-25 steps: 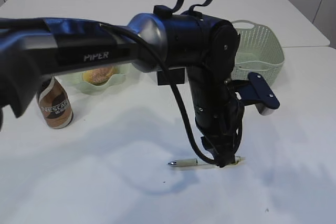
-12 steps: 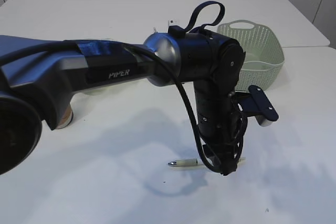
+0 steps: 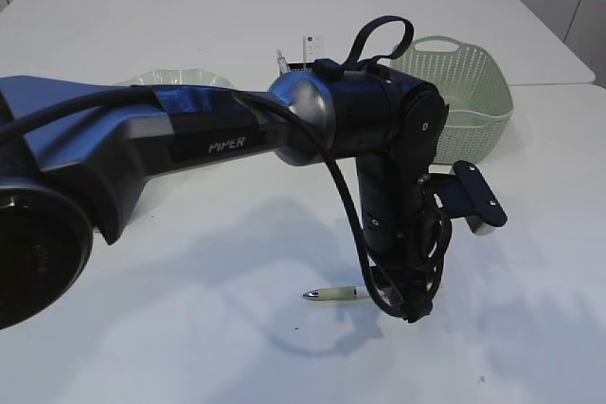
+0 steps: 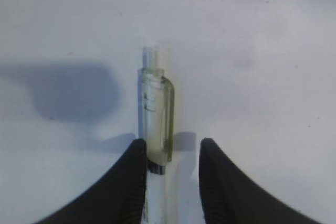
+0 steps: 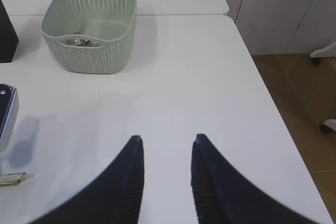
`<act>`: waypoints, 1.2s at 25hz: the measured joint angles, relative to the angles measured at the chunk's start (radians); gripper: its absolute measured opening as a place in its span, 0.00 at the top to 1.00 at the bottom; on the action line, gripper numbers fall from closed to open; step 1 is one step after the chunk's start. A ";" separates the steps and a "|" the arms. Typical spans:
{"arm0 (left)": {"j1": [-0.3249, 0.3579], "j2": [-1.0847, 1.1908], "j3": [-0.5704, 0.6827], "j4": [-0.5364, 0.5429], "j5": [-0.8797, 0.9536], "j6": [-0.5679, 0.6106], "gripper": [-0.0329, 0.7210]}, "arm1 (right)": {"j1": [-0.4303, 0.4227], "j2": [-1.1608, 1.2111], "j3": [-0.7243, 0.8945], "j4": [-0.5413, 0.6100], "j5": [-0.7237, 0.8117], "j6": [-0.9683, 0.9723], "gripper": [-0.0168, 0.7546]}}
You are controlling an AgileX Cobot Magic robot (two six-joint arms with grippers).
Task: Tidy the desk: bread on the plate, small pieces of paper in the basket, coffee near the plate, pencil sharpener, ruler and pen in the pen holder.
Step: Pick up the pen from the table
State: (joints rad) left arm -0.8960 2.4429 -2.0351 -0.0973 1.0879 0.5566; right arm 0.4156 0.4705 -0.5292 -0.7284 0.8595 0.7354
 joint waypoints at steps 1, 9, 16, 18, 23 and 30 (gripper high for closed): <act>0.000 0.000 0.000 0.002 -0.002 0.000 0.65 | 0.000 0.000 0.000 0.000 0.000 0.000 0.64; 0.000 0.000 0.000 0.002 -0.006 0.000 0.65 | 0.000 0.000 0.000 0.000 0.000 0.004 0.64; 0.000 0.000 0.000 0.002 -0.006 0.000 0.65 | 0.000 0.000 0.000 -0.058 0.054 0.004 0.64; 0.000 0.000 0.000 0.002 -0.006 0.000 0.65 | 0.000 0.000 0.000 -0.083 0.061 0.004 0.64; 0.000 0.000 0.000 0.002 -0.006 0.000 0.65 | 0.000 0.000 0.000 -0.078 0.047 0.004 0.64; 0.000 0.000 0.000 0.002 -0.004 0.000 0.65 | 0.000 0.000 0.000 -0.066 0.036 0.004 0.64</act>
State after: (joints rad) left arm -0.8960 2.4429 -2.0351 -0.0954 1.0839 0.5566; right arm 0.4156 0.4705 -0.5292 -0.7944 0.8959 0.7389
